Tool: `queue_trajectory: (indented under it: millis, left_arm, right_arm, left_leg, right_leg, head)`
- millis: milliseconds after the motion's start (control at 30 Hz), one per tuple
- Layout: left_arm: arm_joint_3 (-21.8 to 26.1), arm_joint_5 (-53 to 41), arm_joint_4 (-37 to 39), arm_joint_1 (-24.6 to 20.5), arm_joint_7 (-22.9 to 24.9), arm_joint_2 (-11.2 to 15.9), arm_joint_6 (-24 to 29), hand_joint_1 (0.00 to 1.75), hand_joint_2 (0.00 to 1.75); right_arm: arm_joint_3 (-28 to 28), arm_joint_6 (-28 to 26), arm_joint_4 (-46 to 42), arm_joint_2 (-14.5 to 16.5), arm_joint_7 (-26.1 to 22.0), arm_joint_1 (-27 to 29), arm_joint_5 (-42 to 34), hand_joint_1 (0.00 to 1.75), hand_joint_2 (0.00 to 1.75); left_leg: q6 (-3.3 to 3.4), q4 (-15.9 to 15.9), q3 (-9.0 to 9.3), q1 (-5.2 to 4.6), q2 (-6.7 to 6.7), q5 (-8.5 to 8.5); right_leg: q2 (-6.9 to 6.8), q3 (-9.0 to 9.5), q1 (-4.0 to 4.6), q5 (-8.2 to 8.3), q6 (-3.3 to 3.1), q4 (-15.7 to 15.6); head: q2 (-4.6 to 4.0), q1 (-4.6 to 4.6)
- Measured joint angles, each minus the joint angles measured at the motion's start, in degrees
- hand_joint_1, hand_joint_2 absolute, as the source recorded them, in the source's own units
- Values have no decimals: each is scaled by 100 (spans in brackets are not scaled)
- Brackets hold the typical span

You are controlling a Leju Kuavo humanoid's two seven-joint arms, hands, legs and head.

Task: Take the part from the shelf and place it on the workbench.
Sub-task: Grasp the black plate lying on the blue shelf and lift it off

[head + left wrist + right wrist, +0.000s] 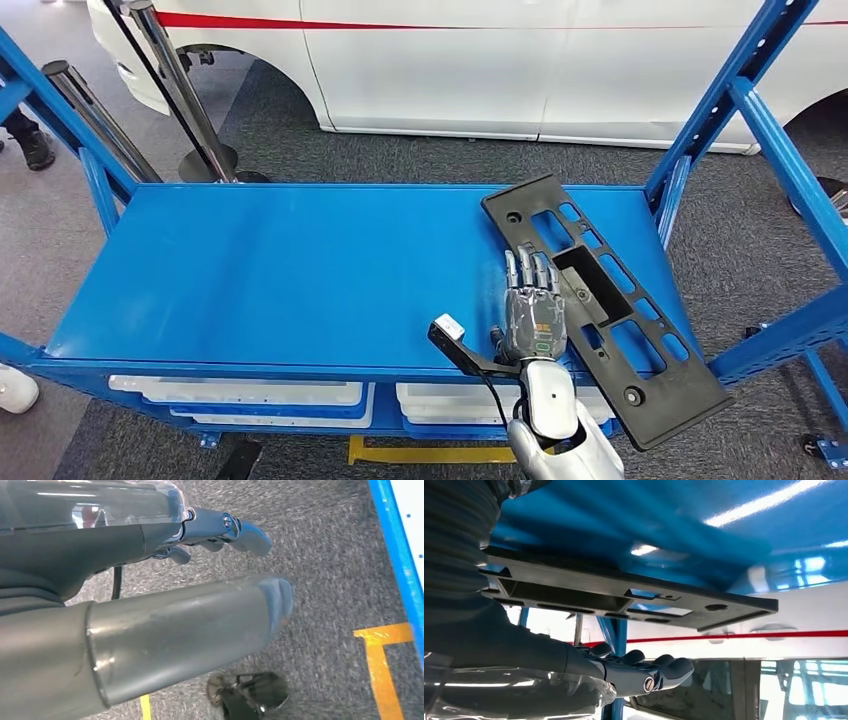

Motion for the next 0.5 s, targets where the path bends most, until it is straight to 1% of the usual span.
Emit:
queue_trajectory:
  millis: [33, 67, 100, 133, 167, 200, 233, 267, 300, 333, 367, 400, 433, 467, 500]
  left_arm:
    - [-2, -2, 0, -7, 1, -1, -5, 0, 0]
    - [-4, -5, 0, -14, 4, -1, -9, 0, 0]
    - [-7, -9, 0, -17, 10, -2, -10, 0, 0]
    - [-11, -16, 0, -17, 18, -3, -9, 0, 0]
    - [-19, -22, 0, -16, 27, -5, -7, 0, 0]
    - [-29, -30, 0, -15, 34, -7, -6, 0, 0]
    - [-41, -39, 0, -18, 39, -9, -6, 0, 0]
    - [-55, -46, 0, -22, 43, -10, -8, 0, 0]
    - [-72, -55, 0, -25, 48, -8, -10, 0, 0]
    - [-88, -64, 0, -27, 55, -5, -12, 0, 0]
    - [-105, -74, 0, -27, 67, -3, -14, 0, 0]
    - [-121, -90, 0, -26, 81, -2, -14, 0, 0]
    - [-132, -105, 0, -26, 99, -2, -14, 0, 0]
    - [-140, -119, 0, -27, 115, -2, -14, 0, 0]
    - [-146, -130, 0, -29, 128, -5, -14, 0, 0]
  right_arm:
    - [19, -5, 55, 18, 33, -13, 21, 0, 175]
    - [38, -15, 117, 34, 70, -31, 46, 0, 175]
    - [56, -30, 178, 47, 101, -52, 72, 0, 175]
    - [70, -49, 240, 58, 133, -74, 94, 0, 175]
    - [80, -68, 294, 68, 158, -97, 108, 0, 175]
    - [86, -83, 348, 77, 173, -119, 115, 0, 175]
    - [88, -92, 400, 83, 183, -140, 117, 0, 175]
    - [91, -95, 453, 89, 188, -158, 121, 0, 175]
    - [98, -95, 516, 93, 192, -175, 128, 0, 175]
    - [108, -91, 579, 96, 197, -192, 135, 0, 175]
    - [118, -86, 644, 102, 203, -215, 143, 0, 175]
    - [127, -78, 709, 111, 210, -248, 147, 0, 175]
    - [130, -66, 767, 127, 217, -291, 149, 0, 175]
    - [131, -54, 821, 152, 222, -341, 147, 0, 175]
    - [131, -42, 870, 177, 225, -395, 143, 0, 175]
  left_leg:
    - [19, -349, 153, -9, -1, 133]
    - [42, -576, 251, -19, -5, 196]
    - [63, -666, 289, -31, -10, 190]
    - [83, -690, 293, -42, -14, 193]
    - [117, -704, 298, -27, -15, 209]
    - [151, -733, 313, -11, -12, 229]
    - [193, -764, 329, 6, -7, 249]
    - [233, -792, 342, 21, -2, 267]
    - [258, -799, 346, 17, 2, 273]
    - [276, -799, 344, 14, 5, 273]
    - [283, -797, 343, 10, 7, 271]
    - [283, -795, 346, 8, 7, 269]
    - [281, -793, 352, 7, 7, 264]
    - [274, -789, 362, 7, 6, 259]
    - [263, -786, 374, 7, 5, 252]
  right_leg:
    - [4, 1, 10, -12, 18, 16]
    - [6, -3, 19, -16, 42, 25]
    - [8, -11, 28, -12, 67, 24]
    - [10, -14, 35, -1, 93, 17]
    - [11, -10, 41, 3, 123, 6]
    - [9, -10, 42, -23, 150, 26]
    - [7, -45, 42, -100, 180, 123]
    - [4, -133, 37, -235, 208, 331]
    - [1, -273, 20, -410, 231, 643]
    - [1, -442, 6, -580, 251, 1005]
    - [1, -588, -6, -690, 266, 1314]
    - [0, -661, -16, -701, 275, 1469]
    - [0, -632, -21, -608, 274, 1417]
    - [-1, -494, -23, -432, 261, 1154]
    - [-1, -285, -19, -241, 232, 753]
  head:
    - [0, 1]
    - [0, 1]
    - [0, 2]
    - [0, 2]
    - [0, 2]
    - [0, 2]
    - [0, 2]
    - [0, 3]
    - [0, 3]
    - [0, 3]
    - [0, 3]
    - [0, 3]
    - [0, 3]
    - [0, 4]
    - [0, 4]
